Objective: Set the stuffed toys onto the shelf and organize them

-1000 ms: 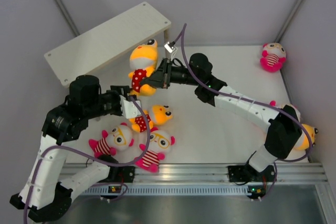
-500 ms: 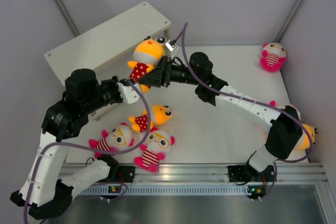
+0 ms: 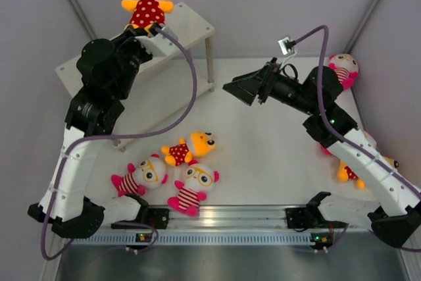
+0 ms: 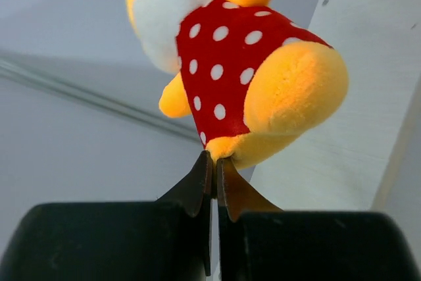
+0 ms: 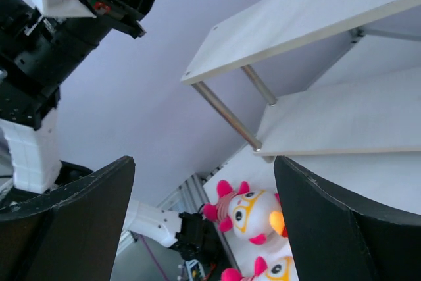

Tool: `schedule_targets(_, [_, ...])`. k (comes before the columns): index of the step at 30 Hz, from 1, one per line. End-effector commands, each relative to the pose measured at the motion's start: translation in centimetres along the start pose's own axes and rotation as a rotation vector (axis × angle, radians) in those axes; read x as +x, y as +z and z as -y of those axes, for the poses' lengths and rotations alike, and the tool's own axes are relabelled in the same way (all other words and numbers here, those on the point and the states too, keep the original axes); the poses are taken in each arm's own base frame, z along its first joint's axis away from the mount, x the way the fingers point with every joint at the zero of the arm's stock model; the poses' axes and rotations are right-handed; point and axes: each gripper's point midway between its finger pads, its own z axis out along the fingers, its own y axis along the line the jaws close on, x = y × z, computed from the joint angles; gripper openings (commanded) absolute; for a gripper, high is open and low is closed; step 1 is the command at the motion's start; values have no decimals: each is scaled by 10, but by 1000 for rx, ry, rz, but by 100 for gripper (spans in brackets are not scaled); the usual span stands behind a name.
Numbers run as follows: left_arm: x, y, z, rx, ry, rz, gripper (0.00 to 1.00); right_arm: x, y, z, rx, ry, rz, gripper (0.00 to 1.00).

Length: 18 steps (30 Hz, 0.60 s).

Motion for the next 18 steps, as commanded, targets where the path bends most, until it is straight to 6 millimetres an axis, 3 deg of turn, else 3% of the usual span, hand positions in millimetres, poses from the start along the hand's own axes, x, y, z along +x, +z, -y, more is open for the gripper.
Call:
schedule_targets(1, [63,8,7,-15,26,-365,0,-7,-20,28,146,-64,12,87])
schedule_targets(2, [73,5,0,-13,13,-420,0,-8,-25,32,171,-68,11,88])
schedule_targets(3, [87,16,16,31,1,-485,0,-10,-29,30,173,-89,16,87])
schedule_targets(4, [98,12,19,60,9,-541,0,-12,-32,32,187,-95,22,88])
schedule_targets(5, [102,10,4,18,-26,-559,0,-12,-34,34,196,-99,21,88])
schedule_targets(6, [109,13,5,20,-27,-590,0,-11,-37,33,197,-108,21,88])
schedule_targets(10, [135,1,3,14,-36,-707,0,-7,-42,34,204,-117,16,88])
schedule_targets(12, [155,-14,7,28,-44,-800,0,-6,-44,35,206,-122,13,88])
schedule_targets(14, [161,-25,11,51,-49,-834,0,-4,-44,37,210,-123,7,88])
schedule_targets(18, [162,-52,-2,-5,-90,-836,0,-3,-47,38,214,-129,11,88])
